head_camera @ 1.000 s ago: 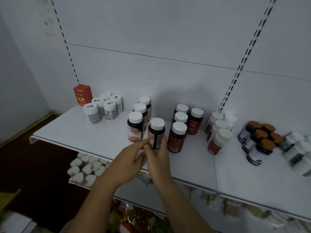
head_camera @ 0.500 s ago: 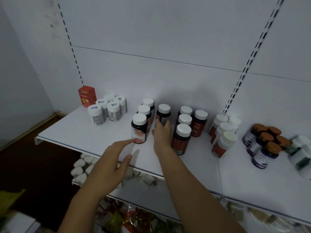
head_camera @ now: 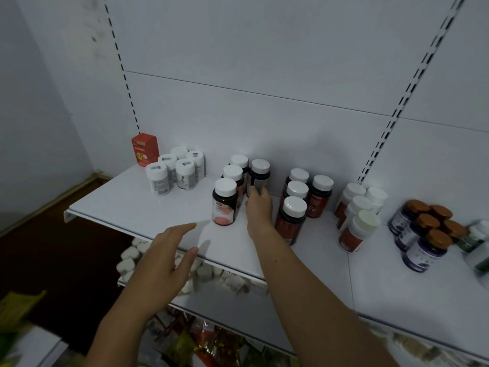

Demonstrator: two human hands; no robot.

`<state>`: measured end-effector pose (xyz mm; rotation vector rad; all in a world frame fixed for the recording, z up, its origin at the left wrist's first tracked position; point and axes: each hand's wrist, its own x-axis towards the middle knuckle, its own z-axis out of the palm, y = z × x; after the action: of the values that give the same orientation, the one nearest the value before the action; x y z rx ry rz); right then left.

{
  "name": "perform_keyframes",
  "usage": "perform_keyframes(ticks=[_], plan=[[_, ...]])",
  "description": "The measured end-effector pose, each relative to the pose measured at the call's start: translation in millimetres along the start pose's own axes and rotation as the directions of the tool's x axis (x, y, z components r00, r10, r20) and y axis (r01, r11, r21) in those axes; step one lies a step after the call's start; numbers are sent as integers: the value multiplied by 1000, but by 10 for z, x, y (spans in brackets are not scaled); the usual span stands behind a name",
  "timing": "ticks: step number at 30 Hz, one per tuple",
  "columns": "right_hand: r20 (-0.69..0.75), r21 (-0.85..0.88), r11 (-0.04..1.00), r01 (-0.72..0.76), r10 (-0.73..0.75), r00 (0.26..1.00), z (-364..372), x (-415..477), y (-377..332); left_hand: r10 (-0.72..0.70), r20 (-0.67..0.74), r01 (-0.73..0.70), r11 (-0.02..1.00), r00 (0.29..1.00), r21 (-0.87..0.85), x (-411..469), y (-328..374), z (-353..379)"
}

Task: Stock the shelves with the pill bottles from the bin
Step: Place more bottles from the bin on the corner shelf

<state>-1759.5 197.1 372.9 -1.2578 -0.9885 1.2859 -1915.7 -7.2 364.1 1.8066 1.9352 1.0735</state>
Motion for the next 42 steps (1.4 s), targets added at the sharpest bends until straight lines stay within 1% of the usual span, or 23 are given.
perform_keyframes(ticks=[3, 5, 7, 8, 9, 11, 13, 15, 17, 21, 23, 26, 29, 31, 33, 37, 40, 42], plan=[[-3, -8, 997, 73, -73, 997, -63, -292, -124, -20, -15, 20, 1000, 1000, -6, 2, -9, -56], [23, 5, 990, 143, -143, 989, -153, -570, -204, -41, -34, 41, 999, 999, 2, -19, -19, -114], [93, 20, 970, 244, -245, 965, -254, -878, -288, -71, -66, 73, 997, 995, 21, -68, -18, -201], [158, 12, 955, 295, -293, 943, -304, -1030, -320, -85, -87, 88, 995, 993, 38, -115, -5, -251], [240, -18, 938, 345, -331, 913, -351, -1165, -341, -95, -112, 102, 993, 989, 56, -173, 14, -301], [426, -135, 878, 458, -366, 827, -436, -1397, -374, -120, -163, 136, 986, 979, 91, -328, 83, -389], [594, -221, 801, 557, -342, 728, -511, -1573, -391, -152, -218, 181, 976, 964, 117, -548, 148, -452], [726, -264, 697, 667, -311, 613, -558, -1717, -351, -182, -264, 225, 964, 947, 141, -849, 212, -490], [816, -267, 612, 744, -268, 513, -599, -1890, -257, -230, -306, 291, 941, 924, 172, -1231, 262, -496], [905, -228, 596, 770, -161, 394, -617, -2200, 75, -395, -375, 479, 863, 839, 163, -2056, 294, -431], [932, -230, 594, 771, -94, 351, -584, -2351, 308, -486, -365, 568, 807, 794, 163, -2435, 263, -399], [956, -252, 613, 748, 38, 291, -470, -2593, 699, -607, -337, 671, 732, 720, 115, -2927, 148, -351], [950, -310, 622, 719, 168, 264, -262, -2741, 1125, -692, -322, 747, 659, 646, 84, -3254, -135, -288], [935, -354, 604, 714, 246, 256, -99, -2783, 1416, -753, -283, 791, 610, 594, 37, -3395, -405, -214], [915, -393, 576, 717, 318, 247, 94, -2775, 1732, -802, -219, 821, 570, 556, -1, -3490, -738, -110], [835, -502, 499, 706, 493, 245, 482, -2667, 2421, -853, -77, 853, 520, 516, -53, -3496, -1546, 189], [764, -544, 413, 731, 603, 228, 776, -2508, 3029, -863, 72, 866, 496, 499, -54, -3325, -2275, 532], [705, -555, 337, 760, 675, 216, 941, -2415, 3457, -856, 154, 870, 491, 493, -55, -3170, -2769, 806]])
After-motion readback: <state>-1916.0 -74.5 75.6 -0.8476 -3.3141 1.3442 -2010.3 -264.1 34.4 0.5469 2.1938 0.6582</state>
